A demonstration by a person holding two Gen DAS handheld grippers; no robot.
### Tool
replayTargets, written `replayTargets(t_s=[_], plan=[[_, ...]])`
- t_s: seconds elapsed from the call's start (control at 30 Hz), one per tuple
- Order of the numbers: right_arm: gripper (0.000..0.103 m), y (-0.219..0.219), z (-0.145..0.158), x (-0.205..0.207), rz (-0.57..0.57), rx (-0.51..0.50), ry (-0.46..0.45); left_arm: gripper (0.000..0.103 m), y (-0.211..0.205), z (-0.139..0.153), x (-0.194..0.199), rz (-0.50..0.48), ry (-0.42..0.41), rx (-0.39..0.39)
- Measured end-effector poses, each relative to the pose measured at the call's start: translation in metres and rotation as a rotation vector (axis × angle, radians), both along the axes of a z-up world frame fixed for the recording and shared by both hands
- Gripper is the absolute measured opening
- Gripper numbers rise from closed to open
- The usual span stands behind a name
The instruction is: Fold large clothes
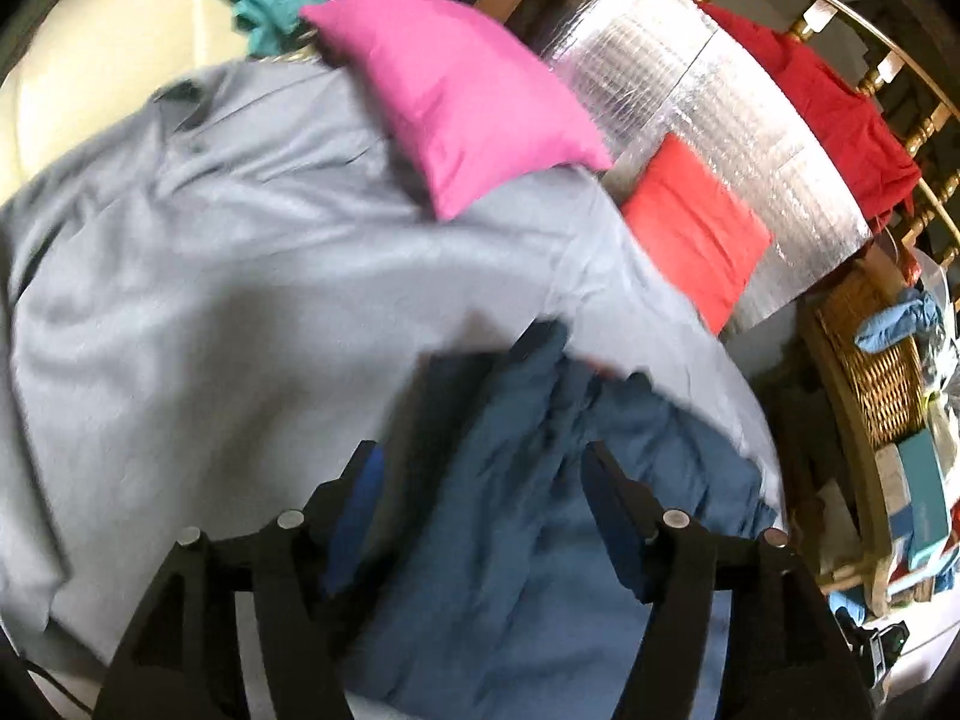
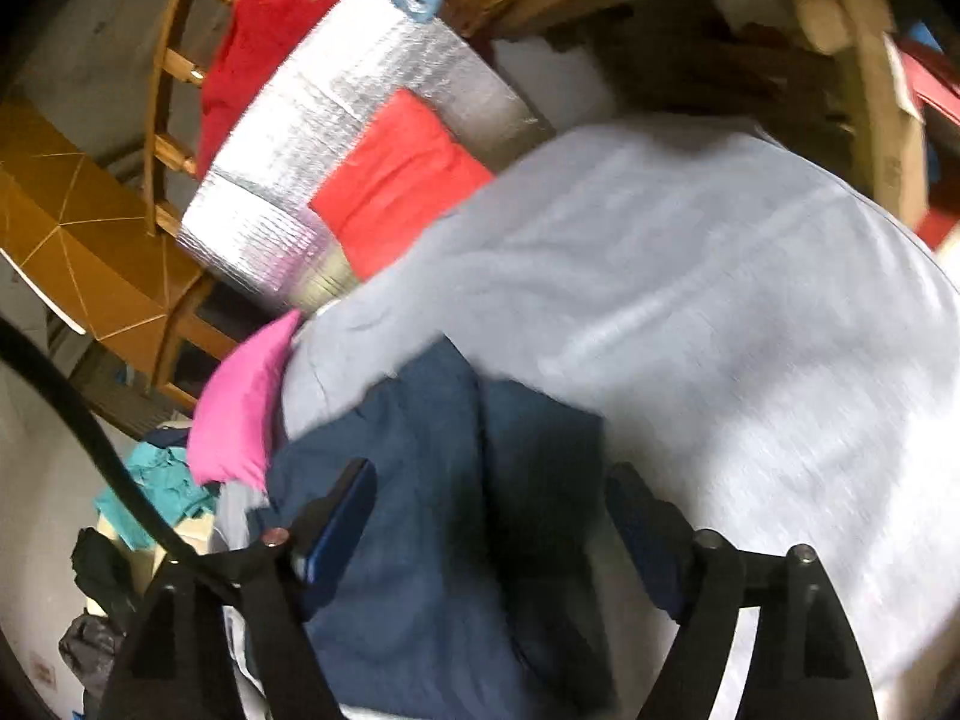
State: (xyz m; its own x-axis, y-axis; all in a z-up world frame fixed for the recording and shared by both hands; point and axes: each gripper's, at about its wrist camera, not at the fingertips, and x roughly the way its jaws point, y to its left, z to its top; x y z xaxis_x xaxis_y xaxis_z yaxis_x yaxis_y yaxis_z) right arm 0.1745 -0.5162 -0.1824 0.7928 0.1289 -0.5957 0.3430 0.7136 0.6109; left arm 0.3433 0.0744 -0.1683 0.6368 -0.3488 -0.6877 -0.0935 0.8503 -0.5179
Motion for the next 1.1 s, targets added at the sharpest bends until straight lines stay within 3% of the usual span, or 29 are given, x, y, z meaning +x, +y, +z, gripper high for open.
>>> replayTargets(t_s=[0.13, 0.3, 0.4, 0.43, 0.47, 0.53, 0.57, 0.67, 0.77, 0.87, 0.97, 1.03, 1.1], plan=[[0.082, 0.007, -0.018, 0.07, 0.061, 0.05, 0.038, 0.069, -0.03, -0.012, 0.051, -0.038, 0.026, -0.017], [0.082, 0.017, -0.042, 0.143, 0.1, -0.053, 0.121, 0.069, -0.061, -0.04, 0.094, -0.103, 0.084, -0.018], [0.082, 0.014, -0.05, 0.166, 0.134, -0.053, 0.113, 0.068, -0.072, -0.044, 0.11, -0.112, 0.118, 0.02], [0.078, 0.016, -0.052, 0.17, 0.145, -0.053, 0.112, 0.068, -0.073, -0.044, 0.11, -0.117, 0.118, 0.04], [0.055, 0.019, -0.054, 0.175, 0.167, -0.052, 0.11, 0.068, -0.076, -0.045, 0.113, -0.125, 0.115, 0.076], [0.032, 0.031, -0.06, 0.181, 0.198, -0.104, 0.149, 0.049, -0.075, -0.047, 0.116, -0.122, 0.104, 0.112], [0.024, 0.037, -0.061, 0.181, 0.202, -0.146, 0.169, 0.033, -0.075, -0.05, 0.117, -0.119, 0.113, 0.126], [0.017, 0.045, -0.045, 0.173, 0.199, -0.235, 0.143, 0.005, -0.069, -0.052, 0.121, -0.104, 0.11, 0.12], [0.016, 0.044, -0.02, 0.161, 0.138, -0.253, 0.037, 0.005, -0.067, -0.039, 0.119, -0.086, 0.032, 0.099], [0.016, 0.048, -0.02, 0.162, 0.098, -0.293, 0.015, 0.005, -0.073, -0.031, 0.118, -0.063, -0.035, 0.188], [0.016, 0.045, -0.056, 0.178, 0.073, -0.282, 0.107, 0.005, -0.07, -0.05, 0.126, -0.028, 0.019, 0.256], [0.02, 0.037, -0.079, 0.183, 0.071, -0.218, 0.17, 0.005, -0.062, -0.065, 0.13, -0.016, 0.086, 0.232], [0.03, 0.03, -0.075, 0.178, 0.045, -0.165, 0.159, 0.005, -0.049, -0.059, 0.127, -0.002, 0.084, 0.172]])
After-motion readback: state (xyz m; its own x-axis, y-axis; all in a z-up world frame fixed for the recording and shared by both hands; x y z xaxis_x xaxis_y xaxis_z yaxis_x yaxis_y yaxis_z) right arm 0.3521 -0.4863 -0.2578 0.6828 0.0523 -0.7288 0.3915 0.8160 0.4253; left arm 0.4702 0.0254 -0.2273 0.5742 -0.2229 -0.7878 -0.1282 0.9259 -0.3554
